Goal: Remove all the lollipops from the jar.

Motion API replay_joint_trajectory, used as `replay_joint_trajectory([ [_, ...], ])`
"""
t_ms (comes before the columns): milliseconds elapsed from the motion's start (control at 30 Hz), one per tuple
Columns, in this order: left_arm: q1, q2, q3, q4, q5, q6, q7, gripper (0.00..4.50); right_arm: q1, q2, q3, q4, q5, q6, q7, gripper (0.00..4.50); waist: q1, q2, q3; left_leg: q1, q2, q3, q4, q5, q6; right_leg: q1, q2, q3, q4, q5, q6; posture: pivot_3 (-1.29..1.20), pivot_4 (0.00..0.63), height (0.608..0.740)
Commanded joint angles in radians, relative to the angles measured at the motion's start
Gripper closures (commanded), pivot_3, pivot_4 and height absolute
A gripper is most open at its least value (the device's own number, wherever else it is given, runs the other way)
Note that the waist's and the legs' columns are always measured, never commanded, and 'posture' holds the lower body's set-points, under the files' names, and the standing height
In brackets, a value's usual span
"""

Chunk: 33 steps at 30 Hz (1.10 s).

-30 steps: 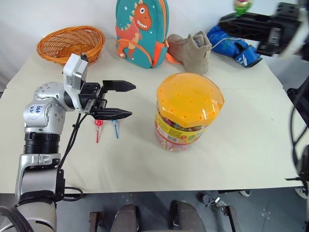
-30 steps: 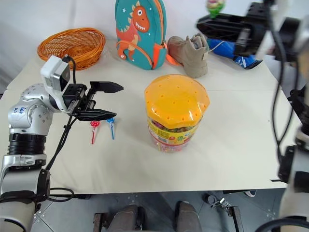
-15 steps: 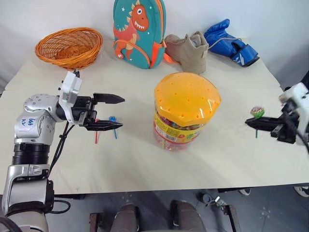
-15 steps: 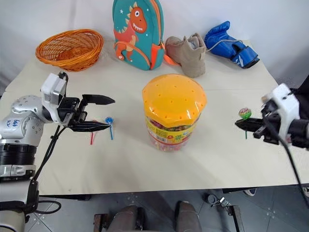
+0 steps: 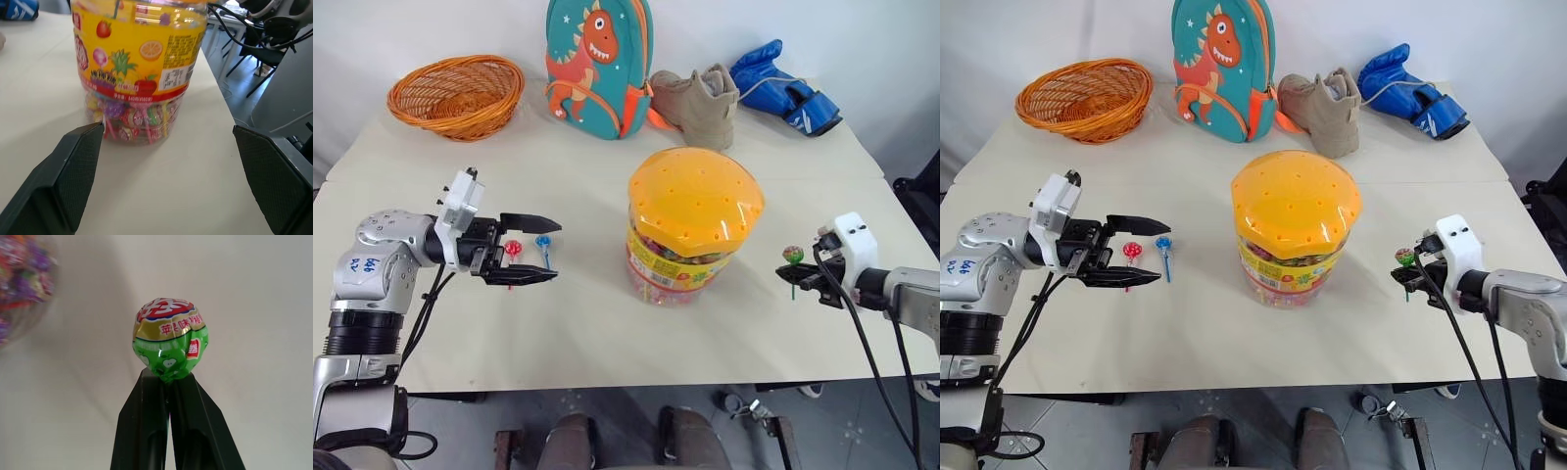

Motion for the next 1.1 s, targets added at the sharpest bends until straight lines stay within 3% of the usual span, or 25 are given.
replay_joint_trajectory([
  [33, 0.008, 0.003, 0.055, -0.059, -0.033, 0.036, 0.055, 0.02, -0.030, -0.008, 0.008, 0.041, -0.039, -0.045, -0.007, 3.38, -0.001, 0.000, 0.000, 0.000, 0.000, 0.000, 0.000, 0.000, 0.000, 0.000, 0.000, 0.000, 0.000, 0.000, 0.000, 0.00, 0.150, 0.740],
  [67, 0.009, -0.001, 0.065, -0.064, -0.044, 0.045, 0.065, 0.02, -0.035, -0.009, 0.013, 0.048, -0.041, -0.049, -0.004, 3.25, -0.001, 0.000, 0.000, 0.000, 0.000, 0.000, 0.000, 0.000, 0.000, 0.000, 0.000, 0.000, 0.000, 0.000, 0.000, 0.00, 0.150, 0.740],
  [267, 0.035, -0.015, 0.091, -0.096, -0.053, 0.038, 0.098, 0.02, -0.045, -0.023, -0.001, 0.033, -0.022, -0.059, 0.037, 1.26, -0.001, 0.000, 0.000, 0.000, 0.000, 0.000, 0.000, 0.000, 0.000, 0.000, 0.000, 0.000, 0.000, 0.000, 0.000, 0.00, 0.150, 0.740],
  [400, 0.051, -0.002, 0.091, -0.099, -0.054, 0.046, 0.093, 0.02, -0.030, -0.056, -0.101, -0.045, 0.049, -0.105, 0.139, 0.04, 0.000, 0.000, 0.000, 0.000, 0.000, 0.000, 0.000, 0.000, 0.000, 0.000, 0.000, 0.000, 0.000, 0.000, 0.000, 0.00, 0.150, 0.740],
  [567, 0.053, 0.026, 0.106, -0.068, -0.039, 0.036, 0.084, 0.02, 0.004, -0.104, -0.266, -0.126, 0.161, -0.275, 0.385, 0.04, 0.002, 0.000, 0.000, 0.000, 0.000, 0.000, 0.000, 0.000, 0.000, 0.000, 0.000, 0.000, -0.001, 0.000, 0.000, 0.00, 0.150, 0.740],
  [767, 0.098, 0.106, 0.140, 0.032, -0.014, 0.002, 0.041, 0.02, 0.192, -0.240, -0.229, -0.078, 0.048, -0.567, 0.715, 0.04, 0.001, 0.000, 0.000, 0.002, 0.000, 0.000, -0.001, -0.001, 0.001, 0.003, 0.000, 0.000, -0.002, 0.000, 0.000, 0.00, 0.150, 0.740],
  [1100, 0.141, 0.153, 0.207, 0.177, -0.003, -0.106, -0.050, 0.02, 0.132, -0.241, -0.146, 0.069, -0.020, -0.766, 0.785, 0.04, -0.002, 0.000, 0.000, 0.002, 0.000, 0.001, 0.000, -0.001, 0.001, 0.002, 0.000, 0.000, -0.002, 0.000, 0.000, 0.00, 0.150, 0.740],
])
